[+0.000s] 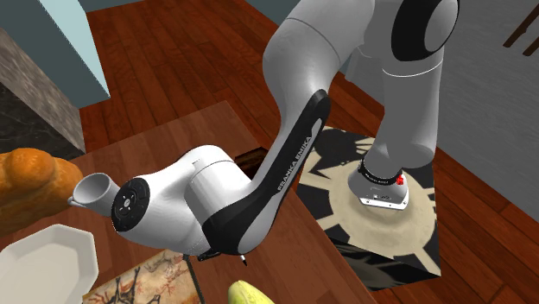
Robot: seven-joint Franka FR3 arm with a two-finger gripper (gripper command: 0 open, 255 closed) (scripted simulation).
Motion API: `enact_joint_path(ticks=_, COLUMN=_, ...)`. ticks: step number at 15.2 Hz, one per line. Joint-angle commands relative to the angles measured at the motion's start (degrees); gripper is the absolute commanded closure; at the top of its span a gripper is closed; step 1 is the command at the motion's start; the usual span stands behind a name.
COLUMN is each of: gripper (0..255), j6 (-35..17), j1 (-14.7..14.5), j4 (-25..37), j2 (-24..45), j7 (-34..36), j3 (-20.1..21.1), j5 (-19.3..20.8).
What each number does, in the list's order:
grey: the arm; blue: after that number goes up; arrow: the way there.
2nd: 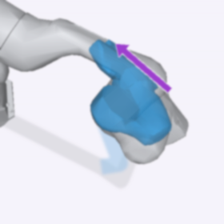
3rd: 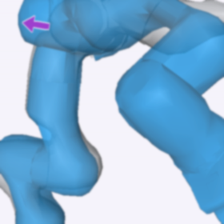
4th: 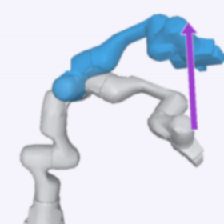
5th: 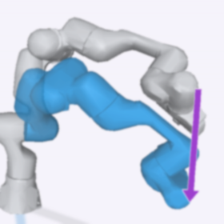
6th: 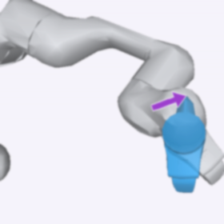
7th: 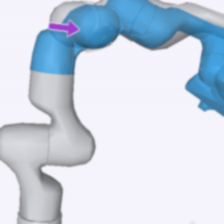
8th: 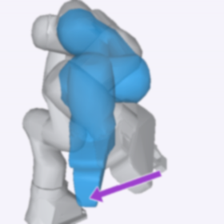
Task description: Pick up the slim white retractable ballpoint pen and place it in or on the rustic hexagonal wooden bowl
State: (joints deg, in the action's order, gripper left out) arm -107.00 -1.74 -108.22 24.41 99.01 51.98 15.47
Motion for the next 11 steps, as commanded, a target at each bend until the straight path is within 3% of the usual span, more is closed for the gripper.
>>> enact_joint_path(ticks=1, gripper=255, j6=0.0, j1=0.0, j4=0.0, j2=0.0, j7=0.0, j3=0.0, j5=0.0)
enact_joint_path(ticks=11, gripper=255, j6=4.9, j1=1.3, j4=2.8, j2=-3.2, j7=-1.5, j3=1.7, j5=-2.7)
